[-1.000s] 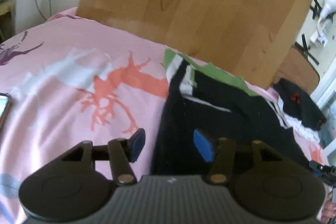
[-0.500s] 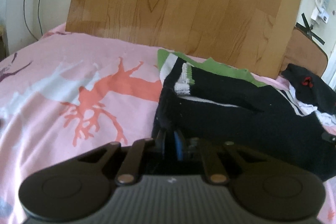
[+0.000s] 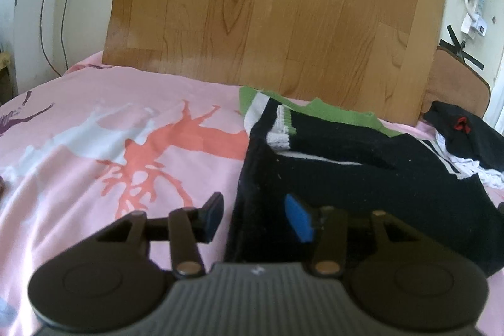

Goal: Fold small clothes

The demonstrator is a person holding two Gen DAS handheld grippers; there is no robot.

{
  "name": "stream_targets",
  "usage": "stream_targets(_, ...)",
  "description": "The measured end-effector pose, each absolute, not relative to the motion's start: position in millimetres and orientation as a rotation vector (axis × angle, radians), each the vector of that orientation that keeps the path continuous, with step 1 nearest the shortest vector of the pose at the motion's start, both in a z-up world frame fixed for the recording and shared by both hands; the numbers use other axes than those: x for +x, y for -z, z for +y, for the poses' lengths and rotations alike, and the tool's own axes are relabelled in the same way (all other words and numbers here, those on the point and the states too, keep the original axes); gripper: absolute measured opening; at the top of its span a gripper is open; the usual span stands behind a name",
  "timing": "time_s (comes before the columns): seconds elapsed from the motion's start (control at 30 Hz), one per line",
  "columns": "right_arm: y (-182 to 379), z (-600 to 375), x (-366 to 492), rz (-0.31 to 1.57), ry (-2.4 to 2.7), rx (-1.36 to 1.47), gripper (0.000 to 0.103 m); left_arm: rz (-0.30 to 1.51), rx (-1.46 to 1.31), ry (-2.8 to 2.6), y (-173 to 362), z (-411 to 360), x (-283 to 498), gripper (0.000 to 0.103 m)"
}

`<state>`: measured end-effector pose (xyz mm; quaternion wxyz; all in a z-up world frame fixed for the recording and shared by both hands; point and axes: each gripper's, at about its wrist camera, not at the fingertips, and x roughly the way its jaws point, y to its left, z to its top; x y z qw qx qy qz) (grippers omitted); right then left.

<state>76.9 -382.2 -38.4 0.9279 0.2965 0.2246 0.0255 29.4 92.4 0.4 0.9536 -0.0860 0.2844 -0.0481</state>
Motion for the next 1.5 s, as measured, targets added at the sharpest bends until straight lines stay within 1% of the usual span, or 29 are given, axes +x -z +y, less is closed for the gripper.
stream_targets(0.13, 40.0, -389.0, 72.6, 0.456, -0.066, 0.641, 0.045, 0.580, -0.175, 0.094, 0.1, 92.9, 29.5, 0.045)
stream_targets(0.3, 38.3, -380.6, 76.2, 0.452, -0.065, 0.634, 0.047, 0.588, -0.186, 0.087, 1.3, 95.6, 30.9, 0.048)
stream_targets(0.93, 38.5, -380.6, 74.7, 0.447, -0.069, 0.649, 0.050, 0.607, -0.199, 0.080, 3.0, 98.0, 33.5, 0.055)
stream_targets(1.5, 38.3, -380.1, 75.5, 0.449, -0.070, 0.638, 0.050, 0.607, -0.201, 0.076, 2.9, 97.2, 33.6, 0.057)
